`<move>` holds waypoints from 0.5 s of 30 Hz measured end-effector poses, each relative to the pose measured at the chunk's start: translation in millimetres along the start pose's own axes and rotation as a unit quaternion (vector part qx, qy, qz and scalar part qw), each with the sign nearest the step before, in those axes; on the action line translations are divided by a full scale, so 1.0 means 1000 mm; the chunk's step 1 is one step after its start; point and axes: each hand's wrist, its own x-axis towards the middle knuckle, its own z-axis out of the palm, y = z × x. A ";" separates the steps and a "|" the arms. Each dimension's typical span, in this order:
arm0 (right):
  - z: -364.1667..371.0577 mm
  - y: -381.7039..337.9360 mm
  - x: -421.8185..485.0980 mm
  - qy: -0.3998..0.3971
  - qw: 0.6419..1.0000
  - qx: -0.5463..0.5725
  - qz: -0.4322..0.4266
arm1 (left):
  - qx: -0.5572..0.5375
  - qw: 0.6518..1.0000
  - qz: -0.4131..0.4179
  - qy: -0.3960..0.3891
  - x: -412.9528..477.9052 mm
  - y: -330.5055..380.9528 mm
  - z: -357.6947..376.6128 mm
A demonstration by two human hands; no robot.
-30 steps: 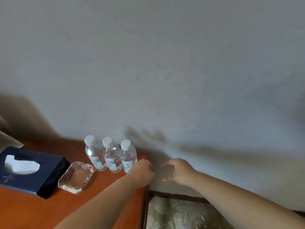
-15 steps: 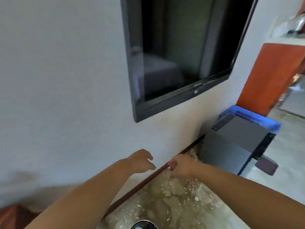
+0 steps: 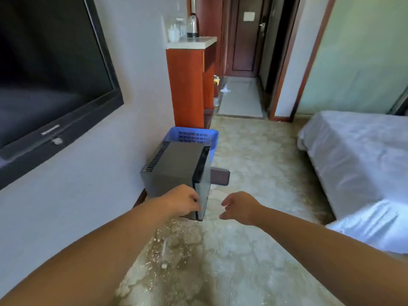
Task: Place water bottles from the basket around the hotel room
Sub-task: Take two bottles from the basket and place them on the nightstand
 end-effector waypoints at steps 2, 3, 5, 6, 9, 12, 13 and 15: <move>-0.015 0.017 0.008 0.004 1.000 0.011 0.018 | 0.005 1.000 0.011 -0.011 0.021 0.017 0.000; -0.021 0.024 0.013 0.006 1.000 0.014 0.024 | 0.007 1.000 0.012 -0.019 0.031 0.023 0.001; -0.030 0.035 0.026 0.010 0.999 0.021 0.031 | 0.007 0.999 0.010 -0.039 0.054 0.030 0.002; -0.034 0.040 0.035 0.012 0.999 0.020 0.033 | 0.007 0.999 0.007 -0.050 0.067 0.032 0.001; -0.048 0.053 0.070 0.015 0.999 -0.002 0.038 | 0.016 0.998 0.009 -0.068 0.115 0.034 -0.010; -0.071 0.058 0.121 0.030 0.998 -0.010 0.051 | 0.024 0.997 0.011 -0.066 0.170 0.034 -0.031; -0.080 0.058 0.140 0.038 0.998 -0.010 0.056 | 0.022 0.997 0.012 -0.066 0.191 0.033 -0.040; -0.100 0.055 0.183 0.050 0.997 -0.007 0.065 | 0.021 0.997 0.014 -0.068 0.232 0.032 -0.060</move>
